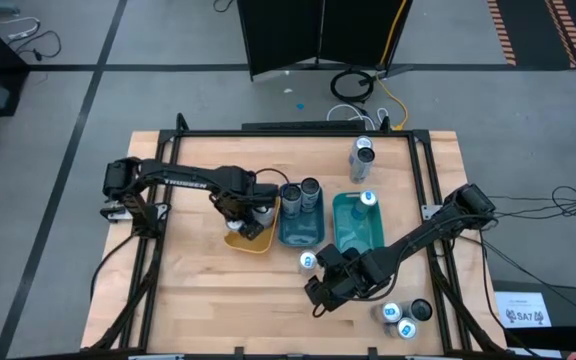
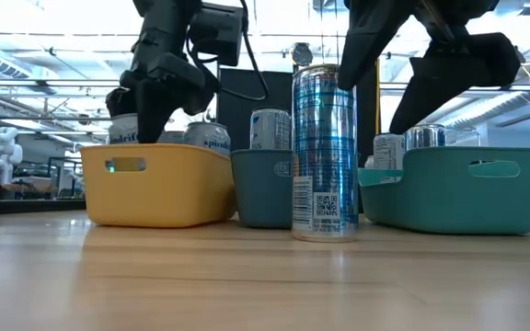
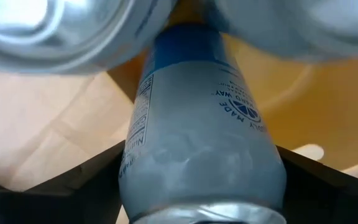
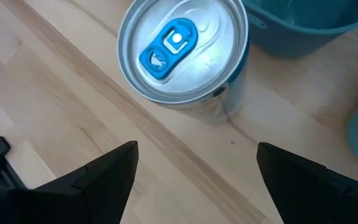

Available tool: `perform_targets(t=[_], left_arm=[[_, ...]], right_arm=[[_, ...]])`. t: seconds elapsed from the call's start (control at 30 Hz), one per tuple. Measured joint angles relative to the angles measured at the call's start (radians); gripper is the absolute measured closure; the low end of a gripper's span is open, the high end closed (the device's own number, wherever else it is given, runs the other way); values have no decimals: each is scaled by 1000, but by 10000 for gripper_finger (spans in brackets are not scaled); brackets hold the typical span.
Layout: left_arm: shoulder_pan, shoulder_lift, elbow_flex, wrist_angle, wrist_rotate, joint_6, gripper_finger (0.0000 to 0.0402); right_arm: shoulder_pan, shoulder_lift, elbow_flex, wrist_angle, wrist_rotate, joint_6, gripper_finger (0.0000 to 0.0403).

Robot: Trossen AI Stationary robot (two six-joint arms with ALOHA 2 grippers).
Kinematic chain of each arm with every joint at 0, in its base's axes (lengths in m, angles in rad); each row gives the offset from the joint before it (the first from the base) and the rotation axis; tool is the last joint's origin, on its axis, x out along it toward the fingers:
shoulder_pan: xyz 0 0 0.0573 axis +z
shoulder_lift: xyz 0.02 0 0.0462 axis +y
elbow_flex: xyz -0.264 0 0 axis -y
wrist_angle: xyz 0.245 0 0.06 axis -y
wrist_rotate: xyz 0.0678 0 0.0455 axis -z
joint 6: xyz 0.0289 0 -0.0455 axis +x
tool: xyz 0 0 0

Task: Sort soda cans
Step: Put the blue-white soda can into the yellow bin

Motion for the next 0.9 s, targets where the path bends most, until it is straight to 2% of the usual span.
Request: perform_targets(t=[0.23,0.47,0.9], left_arm=[[1,3,0,67,-41,44,54],[0,3,0,83,-78,23,52],[0,-2,45,59,-70,21,52]], right_arm=[[0,0,0,-8,0,0,82],[1,0,0,-19,-2,8,82],[9,0,0,-21,-15,11,82]])
